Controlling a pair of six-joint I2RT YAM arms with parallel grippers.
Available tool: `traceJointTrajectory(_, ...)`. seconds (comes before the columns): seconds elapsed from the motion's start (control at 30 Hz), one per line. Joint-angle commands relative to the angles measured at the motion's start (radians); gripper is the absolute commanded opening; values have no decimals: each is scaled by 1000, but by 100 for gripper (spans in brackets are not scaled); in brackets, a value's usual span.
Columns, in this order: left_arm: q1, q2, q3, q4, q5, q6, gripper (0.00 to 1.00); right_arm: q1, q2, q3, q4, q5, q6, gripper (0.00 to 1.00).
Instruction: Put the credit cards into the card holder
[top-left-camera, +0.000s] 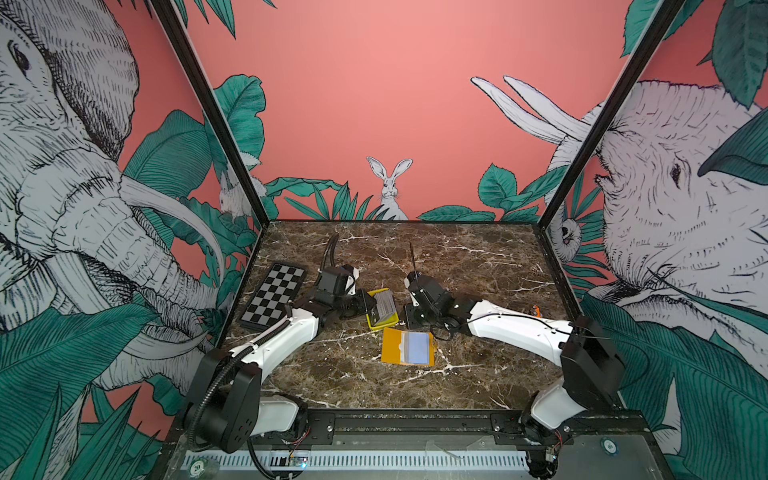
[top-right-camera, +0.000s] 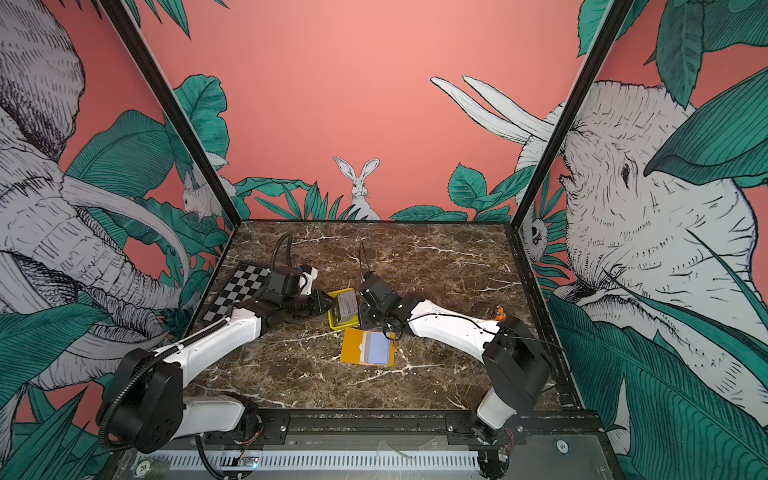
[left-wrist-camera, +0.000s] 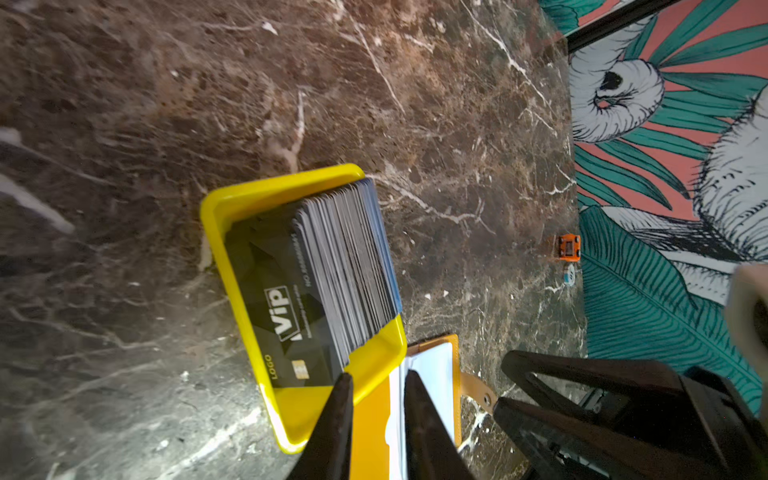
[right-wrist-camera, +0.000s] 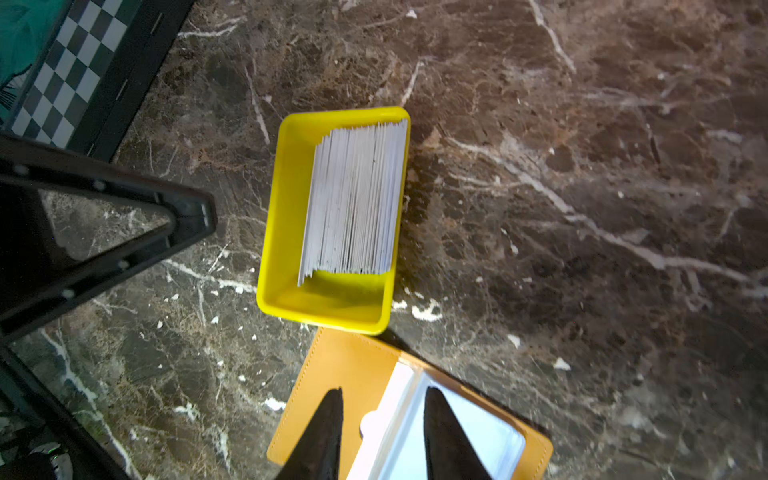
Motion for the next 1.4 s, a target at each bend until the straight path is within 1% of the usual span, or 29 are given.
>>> traceJointTrajectory(0.0, 38, 49, 62, -146, 41, 98, 23, -2, 56, 59, -8, -9, 3, 42)
traceJointTrajectory(0.07, 47, 88, 107, -181, 44, 126, 23, -2, 86, 90, -10, -1, 7, 53)
traceJointTrajectory(0.17, 55, 149, 180, -240, 53, 166, 23, -3, 131, 134, -28, 10, 8, 64)
traceJointTrajectory(0.37, 72, 254, 303, -329, 83, 250, 21, -2, 219, 239, -69, 5, -11, 82)
traceJointTrajectory(0.43, 72, 273, 338, -366, 74, 290, 21, -2, 244, 259, -74, 2, -12, 88)
traceJointTrajectory(0.5, 74, 287, 360, -379, 58, 324, 19, -2, 264, 279, -80, 0, -13, 92)
traceJointTrajectory(0.57, 75, 296, 372, -380, 55, 353, 17, -2, 282, 295, -84, 1, -13, 94)
traceJointTrajectory(0.7, 80, 309, 373, -378, 67, 353, 11, -2, 304, 314, -83, 2, -13, 95)
traceJointTrajectory(0.77, 80, 319, 372, -380, 72, 349, 4, -3, 315, 323, -82, -1, -12, 95)
traceJointTrajectory(0.83, 80, 330, 375, -394, 63, 346, 1, -3, 329, 336, -86, -7, -15, 95)
traceJointTrajectory(1.17, 80, 371, 368, -377, 102, 314, 0, -10, 380, 355, -77, -18, -17, 95)
traceJointTrajectory(1.37, 80, 393, 360, -376, 99, 299, 0, -16, 397, 352, -68, -29, -17, 94)
